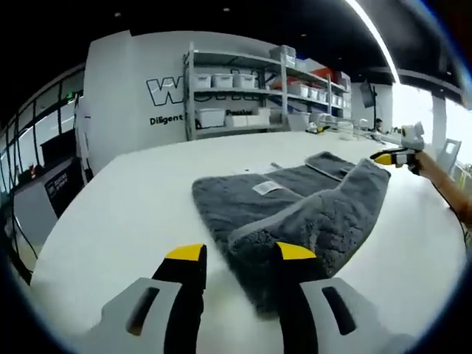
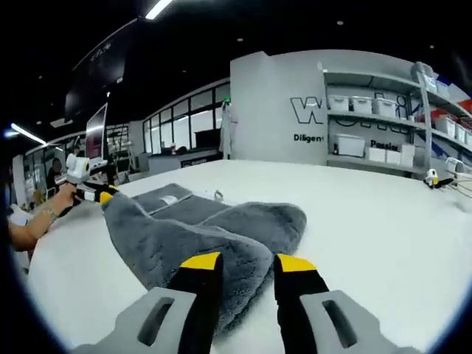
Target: Open the folded towel by lifting each exposed corner and separating the folded layers until the towel lies flat within the target outline without major curled edges
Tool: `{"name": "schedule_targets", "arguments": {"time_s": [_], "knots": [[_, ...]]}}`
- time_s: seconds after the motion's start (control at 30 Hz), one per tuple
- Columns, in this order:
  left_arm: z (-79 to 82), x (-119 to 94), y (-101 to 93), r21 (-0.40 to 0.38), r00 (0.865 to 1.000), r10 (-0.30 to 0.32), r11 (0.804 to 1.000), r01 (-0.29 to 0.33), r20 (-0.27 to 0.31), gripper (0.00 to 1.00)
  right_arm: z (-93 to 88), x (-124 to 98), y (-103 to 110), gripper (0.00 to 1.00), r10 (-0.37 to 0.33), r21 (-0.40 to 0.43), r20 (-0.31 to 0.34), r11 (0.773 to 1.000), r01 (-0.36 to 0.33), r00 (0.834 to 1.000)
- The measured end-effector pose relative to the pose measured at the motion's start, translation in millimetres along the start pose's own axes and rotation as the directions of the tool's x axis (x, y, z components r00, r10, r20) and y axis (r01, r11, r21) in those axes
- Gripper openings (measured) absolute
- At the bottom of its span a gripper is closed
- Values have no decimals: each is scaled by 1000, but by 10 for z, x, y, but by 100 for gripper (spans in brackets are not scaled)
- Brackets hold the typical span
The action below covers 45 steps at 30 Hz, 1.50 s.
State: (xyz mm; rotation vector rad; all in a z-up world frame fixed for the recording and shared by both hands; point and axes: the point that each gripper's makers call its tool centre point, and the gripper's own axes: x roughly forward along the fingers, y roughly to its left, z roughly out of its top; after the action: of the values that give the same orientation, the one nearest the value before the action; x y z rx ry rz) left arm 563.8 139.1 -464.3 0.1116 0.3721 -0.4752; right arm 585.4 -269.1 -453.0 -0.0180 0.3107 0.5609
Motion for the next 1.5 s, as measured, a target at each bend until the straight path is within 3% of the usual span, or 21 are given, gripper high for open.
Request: {"name": "schedule_targets", "arguments": {"time_s": [0.07,0.17,0.3,0.63,0.73,0.83,0.87,0.93,1.03,1.13,1.2,1.3,1.33,1.4,1.5], "knots": [[-13,9,-12,9,1000,-3,1000,3,-1,32,-50,57,-19,24,-9,16,-16,1000,9,1000],[-6,25,-37,0,1000,-25,1000,25,4,26,-146,125,36,8,17,-12,-36,1000,-17,999],[18,38,-79,61,999,-28,998,27,17,17,-115,101,54,3,23,-41,-31,999,-24,999],[177,-116,-132,102,998,-50,994,45,50,10,56,-141,217,1,76,-126,5,989,-75,997],[243,-203,-183,91,994,-83,993,77,68,10,64,-239,276,1,89,-207,10,975,-85,996],[273,-286,-248,96,989,-128,988,122,68,10,69,-350,394,1,156,-200,15,968,-150,988],[254,-318,-306,112,985,-168,980,162,46,10,78,-369,390,1,165,-203,12,966,-159,986],[289,-368,-351,172,978,-203,966,193,47,10,79,-405,449,1,208,-269,-10,942,-203,978],[287,-426,-404,183,967,-252,953,241,36,10,99,-518,620,1,308,-317,-28,899,-301,951],[246,-511,-503,215,944,-330,922,322,3,10,57,-646,736,1,380,-342,-61,860,-377,923],[193,-570,-556,210,927,-374,905,370,-20,10,2,-725,778,1,416,-388,-95,821,-418,905],[75,-619,-605,213,907,-415,882,420,-71,9,-93,-811,818,1,469,-377,-133,791,-482,873],[56,-619,-600,229,908,-412,879,418,-78,9,-151,-842,826,1,486,-385,-160,771,-507,859],[-46,-650,-641,264,894,-429,854,449,-131,9,-215,-868,802,1,487,-407,-180,754,-515,855],[-146,-681,-680,235,873,-457,841,487,-172,8,-294,-943,840,1,533,-396,-210,720,-570,819]]}}
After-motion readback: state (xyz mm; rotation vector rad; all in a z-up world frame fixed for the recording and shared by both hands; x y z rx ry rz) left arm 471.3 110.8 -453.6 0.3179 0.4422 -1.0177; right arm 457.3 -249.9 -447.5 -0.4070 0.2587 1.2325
